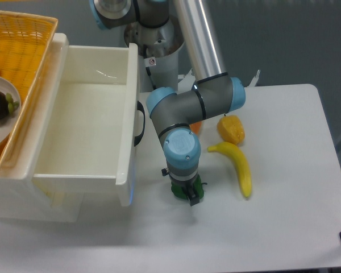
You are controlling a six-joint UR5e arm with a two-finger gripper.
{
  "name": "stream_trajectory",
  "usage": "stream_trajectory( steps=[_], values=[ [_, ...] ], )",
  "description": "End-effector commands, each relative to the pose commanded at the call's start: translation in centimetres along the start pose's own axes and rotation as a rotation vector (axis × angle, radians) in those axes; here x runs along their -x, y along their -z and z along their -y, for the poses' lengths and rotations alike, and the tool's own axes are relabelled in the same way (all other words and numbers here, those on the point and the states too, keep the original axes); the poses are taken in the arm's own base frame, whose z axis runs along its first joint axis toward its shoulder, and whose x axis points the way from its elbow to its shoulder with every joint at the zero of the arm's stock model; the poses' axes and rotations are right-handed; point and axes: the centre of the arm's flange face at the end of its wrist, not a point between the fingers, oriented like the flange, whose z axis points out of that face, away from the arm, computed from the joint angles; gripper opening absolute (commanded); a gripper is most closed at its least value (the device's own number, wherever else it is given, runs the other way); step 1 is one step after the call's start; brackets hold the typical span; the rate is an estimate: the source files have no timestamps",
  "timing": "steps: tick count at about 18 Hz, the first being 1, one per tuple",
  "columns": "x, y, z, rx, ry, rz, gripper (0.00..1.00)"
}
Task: Pick up the green chilies
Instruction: 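Close the gripper around the green bell pepper, then lift the green bell pepper up and carry it toward the banana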
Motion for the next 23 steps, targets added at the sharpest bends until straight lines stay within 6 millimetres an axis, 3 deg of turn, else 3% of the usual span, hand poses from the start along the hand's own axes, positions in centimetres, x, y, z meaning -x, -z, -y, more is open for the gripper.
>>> stream_trajectory(
  steps=[6,11,16,18,23],
  values=[
    [-0.2,-0.3,-0.3,0.002,0.006,-0.009,0.99],
    [-0.3,-0.3,-0.3,0.005,0.014,-0.014,0.68],
    [-0.2,0.3,-1.1,0.009,0.027,-0.006,0.44],
    [-0.3,1.1,-1.4,0.007,0.036,0.005,0.44],
    [-1.3,5.5,-3.1,-0.008,0.096,0.037,0.44]
  ],
)
